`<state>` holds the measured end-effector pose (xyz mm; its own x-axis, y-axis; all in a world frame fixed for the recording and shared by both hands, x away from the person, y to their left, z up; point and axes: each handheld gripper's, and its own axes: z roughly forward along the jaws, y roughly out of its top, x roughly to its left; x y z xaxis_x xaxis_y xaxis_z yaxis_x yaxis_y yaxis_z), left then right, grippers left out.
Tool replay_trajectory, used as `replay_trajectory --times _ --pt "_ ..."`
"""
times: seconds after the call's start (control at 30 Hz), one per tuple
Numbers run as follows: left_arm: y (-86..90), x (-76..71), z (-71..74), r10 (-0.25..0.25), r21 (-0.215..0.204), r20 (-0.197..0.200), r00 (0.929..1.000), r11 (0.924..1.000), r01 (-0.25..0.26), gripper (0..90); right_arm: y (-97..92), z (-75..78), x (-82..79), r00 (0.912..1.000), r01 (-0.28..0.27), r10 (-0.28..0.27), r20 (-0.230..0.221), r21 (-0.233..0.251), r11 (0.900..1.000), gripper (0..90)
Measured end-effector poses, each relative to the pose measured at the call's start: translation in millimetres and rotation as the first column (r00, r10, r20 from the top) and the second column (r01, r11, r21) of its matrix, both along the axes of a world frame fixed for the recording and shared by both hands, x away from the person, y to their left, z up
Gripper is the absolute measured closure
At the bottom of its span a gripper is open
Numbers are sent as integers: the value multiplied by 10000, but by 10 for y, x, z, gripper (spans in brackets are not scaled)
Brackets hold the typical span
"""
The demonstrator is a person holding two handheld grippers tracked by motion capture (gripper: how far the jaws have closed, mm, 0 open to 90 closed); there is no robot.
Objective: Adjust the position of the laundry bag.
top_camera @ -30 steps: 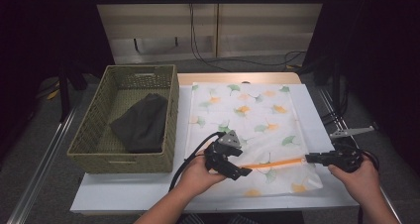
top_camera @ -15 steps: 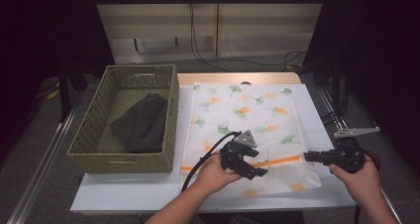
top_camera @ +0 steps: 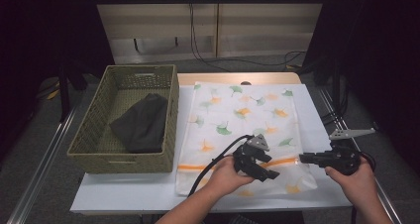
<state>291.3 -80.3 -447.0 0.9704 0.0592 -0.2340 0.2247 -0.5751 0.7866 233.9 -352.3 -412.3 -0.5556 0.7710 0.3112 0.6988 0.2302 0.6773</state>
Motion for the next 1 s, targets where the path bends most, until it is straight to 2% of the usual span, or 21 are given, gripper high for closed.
replay_trajectory --times 0.13,0.27,0.3,0.4,0.47,0.6,0.8,1.0 --pt "-72 -38 1 -286 -23 80 9996 9996 286 443 26 -2 1 10000 6 -5 41 -93 10000 875" --pt "-153 -80 11 -317 -44 82 9995 9995 318 464 40 -13 6 9999 45 -43 102 -234 9997 875" --pt "-174 -86 26 -346 136 158 9993 9993 344 467 43 -14 7 10000 27 -25 84 -255 9997 875" --pt "-230 -107 18 -371 -132 -40 9993 9992 370 469 50 -25 15 9999 -10 15 169 -292 9996 875" --pt "-260 -108 21 -390 -116 18 9992 9992 391 469 55 -24 8 10000 78 -76 52 -328 9994 874" --pt "-312 -105 -6 -398 -72 -49 9992 9992 398 473 55 -23 2 9999 42 -38 104 -373 9993 875" --pt "-367 -86 -50 -282 181 -140 9995 9994 285 474 58 -23 -8 9999 33 -27 134 -395 9992 874" --pt "-414 -67 -111 -153 427 -240 9996 9990 163 472 95 -17 -26 9998 -126 128 132 -184 9998 874"
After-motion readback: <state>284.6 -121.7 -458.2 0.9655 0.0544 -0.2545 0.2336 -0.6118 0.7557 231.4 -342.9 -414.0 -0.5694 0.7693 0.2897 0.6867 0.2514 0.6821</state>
